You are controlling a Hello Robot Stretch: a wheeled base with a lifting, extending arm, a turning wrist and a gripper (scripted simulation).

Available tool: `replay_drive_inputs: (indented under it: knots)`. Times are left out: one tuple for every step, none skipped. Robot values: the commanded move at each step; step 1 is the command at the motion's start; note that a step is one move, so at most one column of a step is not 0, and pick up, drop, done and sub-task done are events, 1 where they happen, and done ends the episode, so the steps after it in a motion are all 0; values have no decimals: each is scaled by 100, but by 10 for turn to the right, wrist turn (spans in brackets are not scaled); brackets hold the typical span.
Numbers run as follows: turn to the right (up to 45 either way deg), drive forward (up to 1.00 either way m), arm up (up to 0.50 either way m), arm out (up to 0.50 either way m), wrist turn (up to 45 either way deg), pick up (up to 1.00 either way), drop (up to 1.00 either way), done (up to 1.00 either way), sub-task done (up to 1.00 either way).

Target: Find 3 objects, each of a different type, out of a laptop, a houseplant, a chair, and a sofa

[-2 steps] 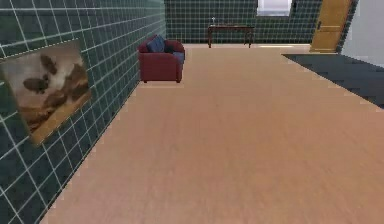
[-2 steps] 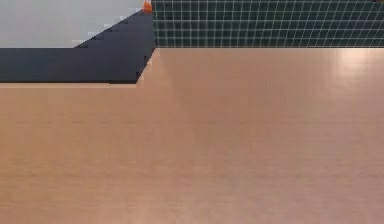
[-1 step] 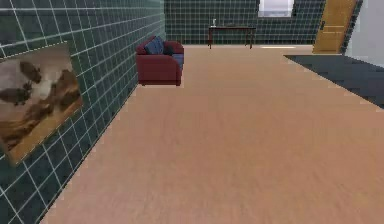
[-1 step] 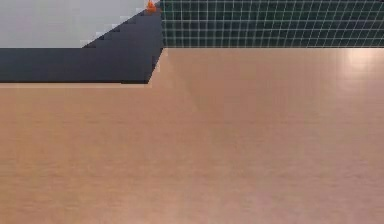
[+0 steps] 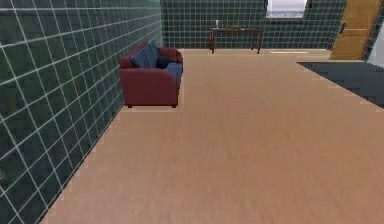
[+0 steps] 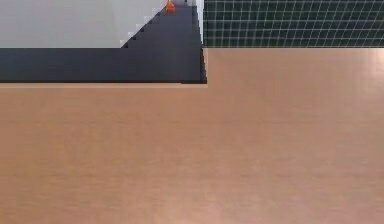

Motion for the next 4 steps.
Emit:
replay_drive_inputs:
  knots:
    - [30,0,0,0,0,0,0,0,0]
    - [0,100,0,0,0,0,0,0,0]
    - [0,100,0,0,0,0,0,0,0]
    - [0,40,0,0,0,0,0,0,0]
